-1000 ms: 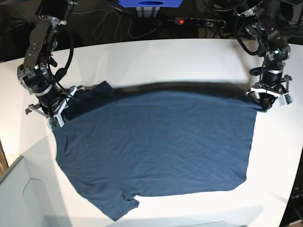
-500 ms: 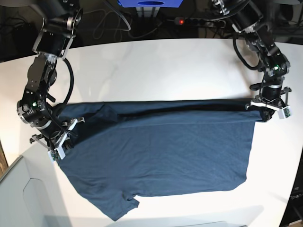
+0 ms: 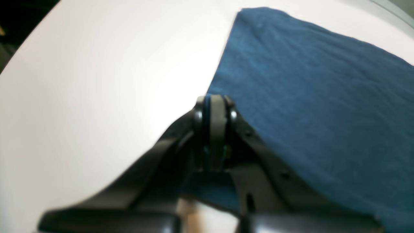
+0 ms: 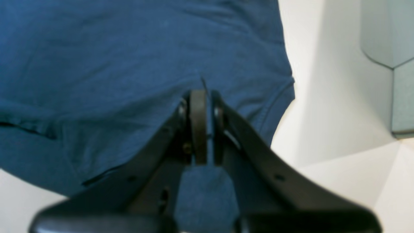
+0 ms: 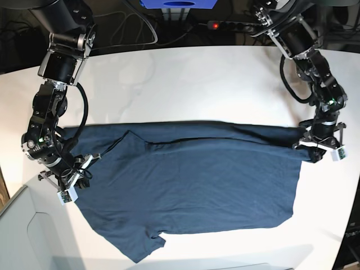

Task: Fold the T-shirt properly
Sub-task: 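Lift both shoulder corners and pull them toward the hem, then drag the held shoulder edge across the shirt toward the hem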

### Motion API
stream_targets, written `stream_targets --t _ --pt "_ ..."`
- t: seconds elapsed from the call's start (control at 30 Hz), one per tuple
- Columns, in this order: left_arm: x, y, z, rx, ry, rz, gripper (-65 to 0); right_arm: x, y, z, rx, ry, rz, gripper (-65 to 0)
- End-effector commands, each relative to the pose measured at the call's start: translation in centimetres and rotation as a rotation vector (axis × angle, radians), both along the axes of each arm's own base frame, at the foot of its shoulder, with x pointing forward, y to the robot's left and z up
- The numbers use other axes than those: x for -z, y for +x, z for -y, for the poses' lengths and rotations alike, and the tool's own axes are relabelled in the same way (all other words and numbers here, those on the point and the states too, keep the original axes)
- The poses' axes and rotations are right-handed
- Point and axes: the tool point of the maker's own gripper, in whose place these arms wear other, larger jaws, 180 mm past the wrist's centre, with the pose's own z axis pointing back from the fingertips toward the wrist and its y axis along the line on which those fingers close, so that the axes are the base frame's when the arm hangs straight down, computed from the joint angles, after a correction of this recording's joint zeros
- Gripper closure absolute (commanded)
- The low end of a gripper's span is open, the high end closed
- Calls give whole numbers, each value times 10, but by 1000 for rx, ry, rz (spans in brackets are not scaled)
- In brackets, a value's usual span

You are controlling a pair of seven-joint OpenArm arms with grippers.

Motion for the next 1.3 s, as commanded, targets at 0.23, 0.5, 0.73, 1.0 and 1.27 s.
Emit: stream_targets --t 0.23,0.5,0.73,1.0,1.27 --pt "4 7 0 8 -13 9 0 -21 9 6 -12 -10 64 -1" --pt "13 11 -2 0 -42 -10 -110 -11 0 9 -9 -15 38 -1" --pt "-5 8 -2 4 -10 34 -387 3 -12 15 -6 -30 0 -1" --pt "20 -31 -15 -70 -33 -16 -388 2 -35 15 -16 -73 12 -1" --pt "62 -45 -17 -112 -126 -93 -389 17 -55 15 -21 -81 -24 -1"
